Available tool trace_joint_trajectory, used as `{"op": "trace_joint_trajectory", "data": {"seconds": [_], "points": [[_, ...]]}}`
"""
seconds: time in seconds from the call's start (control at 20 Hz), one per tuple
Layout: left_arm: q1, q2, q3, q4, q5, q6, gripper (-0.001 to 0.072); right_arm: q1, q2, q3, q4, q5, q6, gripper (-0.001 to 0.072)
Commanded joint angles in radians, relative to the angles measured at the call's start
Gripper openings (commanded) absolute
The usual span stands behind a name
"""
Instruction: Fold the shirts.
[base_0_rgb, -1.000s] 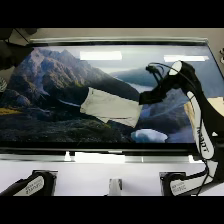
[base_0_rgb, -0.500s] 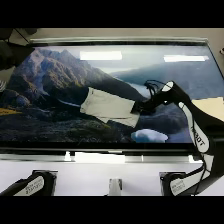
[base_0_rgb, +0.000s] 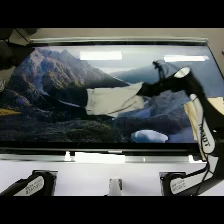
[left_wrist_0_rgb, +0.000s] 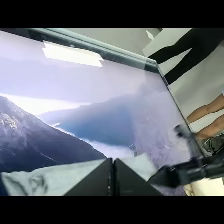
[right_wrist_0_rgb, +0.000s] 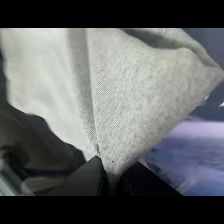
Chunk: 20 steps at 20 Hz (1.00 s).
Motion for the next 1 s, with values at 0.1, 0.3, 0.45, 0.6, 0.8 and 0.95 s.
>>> {"op": "trace_joint_trajectory", "data": {"seconds": [0.1, 0.3, 0.45, 0.6, 0.8, 0.95], "points": [[-0.001, 0.000, 0.000, 0.000, 0.000, 0.001, 0.0036, -0.290, 0.133, 0.313, -0.187, 0.188, 0.037, 0.0028], [-0.001, 0.000, 0.000, 0.000, 0.000, 0.001, 0.0037, -0.582, 0.222, 0.375, -0.207, 0.300, 0.063, 0.0028], [-0.001, 0.000, 0.000, 0.000, 0.000, 0.001, 0.0037, -0.772, 0.272, 0.375, -0.207, 0.381, 0.064, 0.0029], [-0.001, 0.000, 0.000, 0.000, 0.000, 0.001, 0.0037, -0.921, 0.310, 0.375, -0.234, 0.470, 0.060, 0.0029], [-0.001, 0.000, 0.000, 0.000, 0.000, 0.001, 0.0037, -1.016, 0.322, 0.370, -0.449, 0.548, 0.034, 0.0029], [-0.001, 0.000, 0.000, 0.000, 0.000, 0.001, 0.0037, -1.016, 0.325, 0.306, -0.558, 0.563, 0.035, 0.0029]]}}
